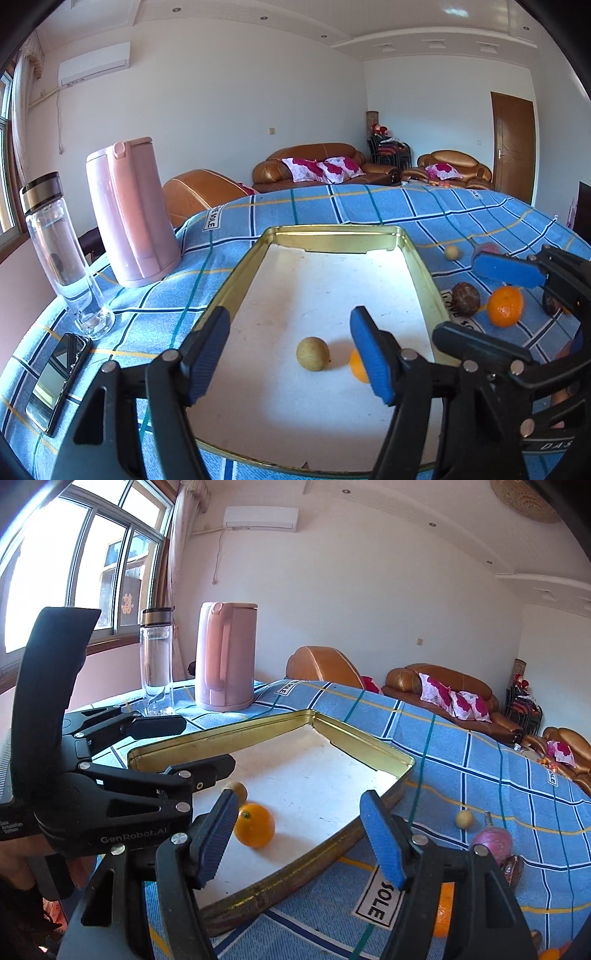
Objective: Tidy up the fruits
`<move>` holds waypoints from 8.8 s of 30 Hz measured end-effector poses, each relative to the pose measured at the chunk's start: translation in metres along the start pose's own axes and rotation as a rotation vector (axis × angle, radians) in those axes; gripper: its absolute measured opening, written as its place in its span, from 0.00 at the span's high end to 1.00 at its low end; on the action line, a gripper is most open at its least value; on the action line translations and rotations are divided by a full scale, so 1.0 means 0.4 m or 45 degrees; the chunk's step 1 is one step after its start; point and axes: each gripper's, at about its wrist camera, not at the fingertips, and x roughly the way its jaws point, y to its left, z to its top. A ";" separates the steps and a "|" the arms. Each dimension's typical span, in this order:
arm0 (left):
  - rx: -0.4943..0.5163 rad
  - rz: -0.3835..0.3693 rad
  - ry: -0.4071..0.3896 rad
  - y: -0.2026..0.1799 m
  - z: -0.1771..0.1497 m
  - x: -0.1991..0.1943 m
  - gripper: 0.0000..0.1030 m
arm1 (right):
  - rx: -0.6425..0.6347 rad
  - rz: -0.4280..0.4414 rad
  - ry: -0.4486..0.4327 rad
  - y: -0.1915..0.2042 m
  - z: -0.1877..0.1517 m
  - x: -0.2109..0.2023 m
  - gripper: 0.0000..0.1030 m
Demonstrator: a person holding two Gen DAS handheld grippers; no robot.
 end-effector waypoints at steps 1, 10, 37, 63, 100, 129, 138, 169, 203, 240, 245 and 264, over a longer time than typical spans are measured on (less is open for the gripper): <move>-0.006 -0.002 -0.005 -0.003 0.000 -0.003 0.28 | 0.006 -0.007 -0.008 -0.007 -0.005 -0.012 0.32; 0.044 -0.110 -0.066 -0.117 0.015 -0.052 0.28 | 0.081 -0.211 -0.030 -0.127 -0.065 -0.131 0.32; 0.321 -0.481 0.000 -0.545 0.049 -0.018 0.23 | 0.379 -0.494 0.316 -0.434 -0.269 -0.251 0.50; 0.423 -0.630 0.179 -0.660 0.047 0.055 0.40 | 0.540 -0.514 0.176 -0.470 -0.284 -0.305 0.62; 0.471 -0.775 0.253 -0.719 0.045 0.080 0.76 | 0.544 -0.517 0.095 -0.471 -0.287 -0.329 0.62; 0.239 -0.723 -0.081 -0.592 0.071 -0.008 0.76 | 0.217 -0.659 -0.055 -0.360 -0.268 -0.351 0.62; 0.225 -0.676 -0.168 -0.579 0.068 -0.037 0.76 | 0.210 -0.657 -0.121 -0.347 -0.270 -0.372 0.62; 0.207 -0.613 -0.321 -0.557 0.059 -0.092 0.76 | 0.202 -0.632 -0.293 -0.338 -0.286 -0.416 0.62; 0.214 -0.547 -0.385 -0.524 0.052 -0.124 0.76 | 0.247 -0.553 -0.334 -0.359 -0.230 -0.444 0.62; 0.124 -0.470 -0.351 -0.393 0.055 -0.114 0.76 | 0.132 -0.369 -0.313 -0.263 -0.119 -0.330 0.62; 0.120 -0.442 -0.358 -0.378 0.052 -0.117 0.76 | 0.131 -0.342 -0.311 -0.247 -0.111 -0.312 0.62; 0.067 -0.350 -0.340 -0.286 0.037 -0.110 0.76 | 0.076 -0.245 -0.291 -0.170 -0.068 -0.228 0.62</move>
